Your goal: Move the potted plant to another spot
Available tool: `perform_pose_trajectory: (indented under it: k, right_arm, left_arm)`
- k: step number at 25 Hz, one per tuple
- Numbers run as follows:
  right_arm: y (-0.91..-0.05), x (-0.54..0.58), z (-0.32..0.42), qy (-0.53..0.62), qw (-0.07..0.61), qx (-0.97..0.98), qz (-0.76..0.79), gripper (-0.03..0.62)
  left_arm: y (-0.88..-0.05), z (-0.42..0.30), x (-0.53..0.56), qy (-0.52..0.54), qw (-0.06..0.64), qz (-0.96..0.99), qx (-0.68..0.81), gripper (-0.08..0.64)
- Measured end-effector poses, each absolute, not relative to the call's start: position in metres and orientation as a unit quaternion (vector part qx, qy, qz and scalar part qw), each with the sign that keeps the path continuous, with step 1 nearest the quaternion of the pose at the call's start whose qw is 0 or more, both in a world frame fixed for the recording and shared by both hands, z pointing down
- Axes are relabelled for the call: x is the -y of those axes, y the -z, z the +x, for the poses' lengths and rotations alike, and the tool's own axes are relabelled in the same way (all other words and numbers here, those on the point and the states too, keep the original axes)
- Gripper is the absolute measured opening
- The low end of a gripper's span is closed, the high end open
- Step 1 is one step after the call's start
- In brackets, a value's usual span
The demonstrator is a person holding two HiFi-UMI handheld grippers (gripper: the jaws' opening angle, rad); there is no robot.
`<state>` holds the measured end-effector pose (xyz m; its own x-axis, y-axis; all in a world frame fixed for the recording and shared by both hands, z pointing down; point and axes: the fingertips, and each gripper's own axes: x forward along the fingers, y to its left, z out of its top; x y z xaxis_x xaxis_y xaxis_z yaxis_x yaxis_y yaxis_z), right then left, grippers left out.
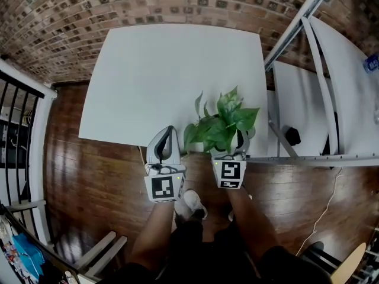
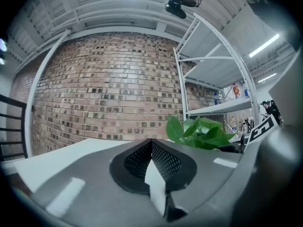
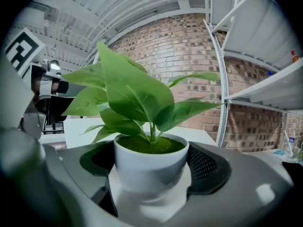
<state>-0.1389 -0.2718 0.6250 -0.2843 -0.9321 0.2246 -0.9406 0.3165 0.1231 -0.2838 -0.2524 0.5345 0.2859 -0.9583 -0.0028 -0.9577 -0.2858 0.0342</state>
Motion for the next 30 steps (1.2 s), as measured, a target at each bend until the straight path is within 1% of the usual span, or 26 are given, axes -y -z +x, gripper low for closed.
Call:
perform_pose_trajectory:
  k: [11,13,14,15,18,19,20,22,23,25,27,30]
  right_arm:
    - [-0.637,0.269,-0.135,-0.033,0.119,0.799,0.589,0.466]
    - [-0.640,0.266,-0.135,-0.041,0.122,0.803,0.581,0.473]
    - [-0.641,0.264,-0.135,-0.044,0.126,0.805,0.578,0.499]
    - [-0.641,0.260,-0.134,-0.045,0.131,0.806,0.576,0.503]
    - [-0.637,0.235,-0.129,-0.046,0.149,0.808,0.568,0.497]
    - [-0.632,0.221,-0.126,-0.043,0.155,0.808,0.567,0.477]
    - [-0.624,0.208,-0.122,-0.036,0.159,0.806,0.570,0.438]
    - [-0.604,0.183,-0.114,-0.025,0.159,0.800,0.578,0.274]
    - [-0.592,0.174,-0.109,-0.025,0.153,0.798,0.583,0.239]
    - [-0.562,0.160,-0.102,-0.027,0.127,0.796,0.592,0.109]
    - [-0.529,0.151,-0.102,-0.025,0.102,0.800,0.590,0.003]
    - [-0.488,0.148,-0.108,-0.009,0.082,0.806,0.587,0.002]
  left_arm:
    - [-0.532,-0.287,0.241,0.006,0.014,0.802,0.597,0.015]
    - [-0.529,-0.285,0.239,0.005,0.011,0.803,0.596,0.015]
    - [-0.528,-0.285,0.238,0.003,0.011,0.804,0.595,0.015]
    - [-0.527,-0.284,0.237,0.001,0.012,0.803,0.595,0.015]
    - [-0.527,-0.282,0.228,-0.012,0.025,0.799,0.600,0.015]
    - [-0.524,-0.281,0.223,-0.012,0.027,0.800,0.600,0.015]
    - [-0.520,-0.278,0.217,-0.011,0.029,0.801,0.598,0.015]
    - [-0.512,-0.274,0.203,-0.012,0.031,0.804,0.594,0.015]
    - [-0.508,-0.272,0.196,-0.014,0.030,0.806,0.591,0.015]
    - [-0.505,-0.266,0.180,-0.019,0.035,0.809,0.587,0.015]
    - [-0.498,-0.260,0.168,-0.021,0.045,0.808,0.587,0.015]
    - [-0.484,-0.248,0.159,-0.047,0.034,0.807,0.588,0.015]
